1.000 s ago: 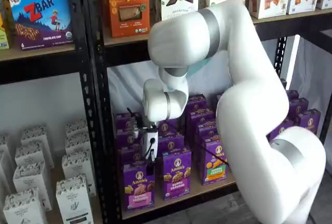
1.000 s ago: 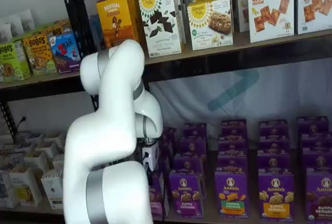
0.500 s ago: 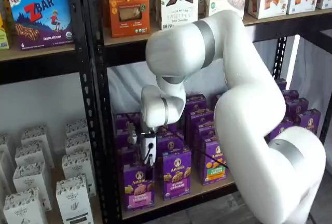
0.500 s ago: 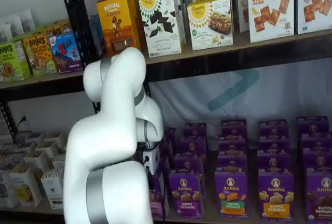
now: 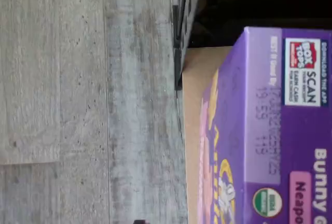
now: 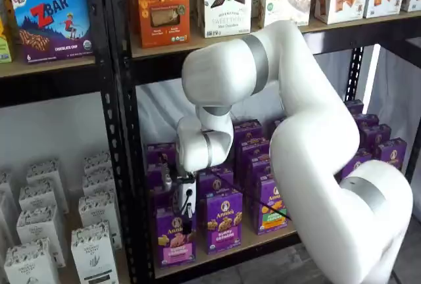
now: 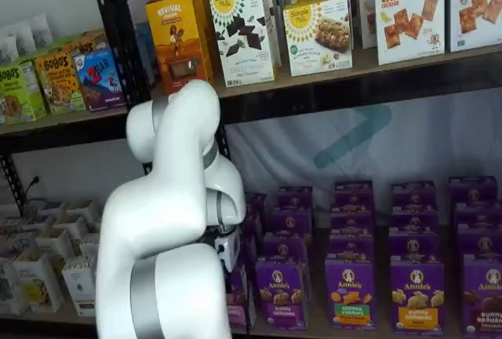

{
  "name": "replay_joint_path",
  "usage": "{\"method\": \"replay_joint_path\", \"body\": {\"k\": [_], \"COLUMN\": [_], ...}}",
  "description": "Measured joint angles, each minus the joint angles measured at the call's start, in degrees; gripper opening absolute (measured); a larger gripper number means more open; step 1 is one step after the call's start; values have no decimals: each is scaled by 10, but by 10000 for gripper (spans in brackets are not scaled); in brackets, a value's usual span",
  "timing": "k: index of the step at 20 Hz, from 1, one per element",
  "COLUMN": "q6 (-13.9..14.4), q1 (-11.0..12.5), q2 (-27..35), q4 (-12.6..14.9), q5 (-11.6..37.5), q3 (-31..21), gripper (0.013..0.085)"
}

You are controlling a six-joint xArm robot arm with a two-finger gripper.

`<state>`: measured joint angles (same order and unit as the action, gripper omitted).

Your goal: Pick up the purple box with a pink patch in the middle, on the bottom shelf, the first box from the left

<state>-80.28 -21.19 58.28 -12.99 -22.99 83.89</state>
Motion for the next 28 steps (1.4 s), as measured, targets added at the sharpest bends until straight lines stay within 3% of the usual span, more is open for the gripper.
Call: {"method": "replay_joint_path", "body": {"k": [9,11,12,16,24,28], "q6": [-9,-7,-7,-9,-21,-17], "q1": [1,1,0,-3,-8,-8], "q2": [2,2,2,3,4,5], "q4": [-8,-7,-6,-11,-30,-25], "q5": [7,5,6,9,46,45], "q3": [-5,-5,-5,-5,-13,-12], "gripper": [850,770,770,650,650,650]}}
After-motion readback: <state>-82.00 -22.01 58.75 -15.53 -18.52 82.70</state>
